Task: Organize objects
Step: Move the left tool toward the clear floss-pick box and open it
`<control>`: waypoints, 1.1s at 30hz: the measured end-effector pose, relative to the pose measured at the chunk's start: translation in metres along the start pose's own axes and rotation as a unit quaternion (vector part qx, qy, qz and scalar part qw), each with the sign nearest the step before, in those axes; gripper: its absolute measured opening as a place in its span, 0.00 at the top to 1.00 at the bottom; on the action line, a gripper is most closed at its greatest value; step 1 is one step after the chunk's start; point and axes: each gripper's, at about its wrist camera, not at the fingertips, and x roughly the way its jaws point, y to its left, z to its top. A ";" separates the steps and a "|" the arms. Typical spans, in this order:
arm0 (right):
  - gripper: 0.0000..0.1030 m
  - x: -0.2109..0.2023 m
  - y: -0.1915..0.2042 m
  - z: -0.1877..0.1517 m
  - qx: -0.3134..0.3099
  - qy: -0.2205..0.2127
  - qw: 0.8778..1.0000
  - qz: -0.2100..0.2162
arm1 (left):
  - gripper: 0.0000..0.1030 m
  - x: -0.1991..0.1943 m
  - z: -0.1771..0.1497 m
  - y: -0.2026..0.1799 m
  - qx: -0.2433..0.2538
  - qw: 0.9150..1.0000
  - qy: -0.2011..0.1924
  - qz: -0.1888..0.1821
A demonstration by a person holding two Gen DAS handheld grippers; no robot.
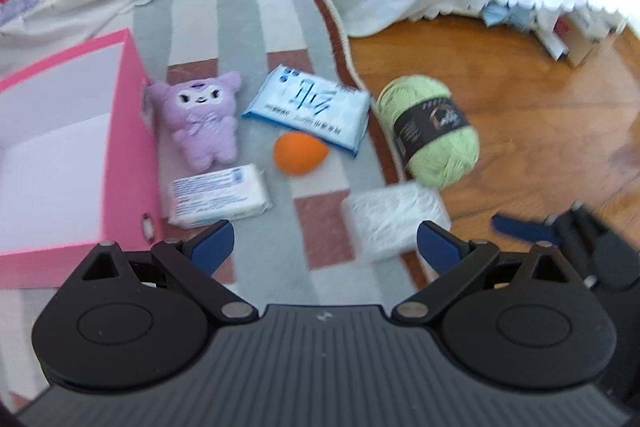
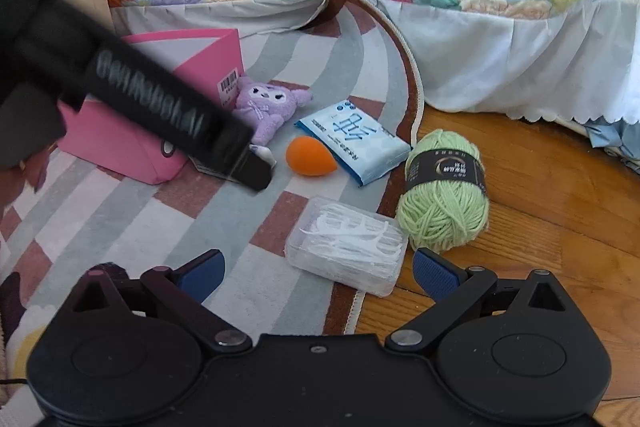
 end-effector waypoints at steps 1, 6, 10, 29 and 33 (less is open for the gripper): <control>0.01 0.004 -0.001 -0.002 0.001 -0.002 1.000 0.002 | 0.04 0.006 0.002 0.001 -0.006 1.000 0.001 -0.009; 0.02 0.028 -0.010 -0.009 0.025 0.004 1.000 0.004 | 0.15 0.040 0.006 0.008 -0.030 0.998 0.024 -0.048; 0.05 0.042 -0.017 -0.015 0.042 0.019 0.999 0.017 | 0.19 0.060 0.003 0.011 -0.032 0.997 0.037 -0.058; 0.13 0.061 -0.033 -0.019 0.082 -0.007 0.996 0.025 | 0.64 0.091 -0.007 0.012 -0.091 0.990 0.047 -0.100; 0.13 0.066 -0.029 -0.021 0.059 -0.002 0.998 0.017 | 0.59 0.093 -0.008 0.014 -0.107 0.987 0.058 -0.105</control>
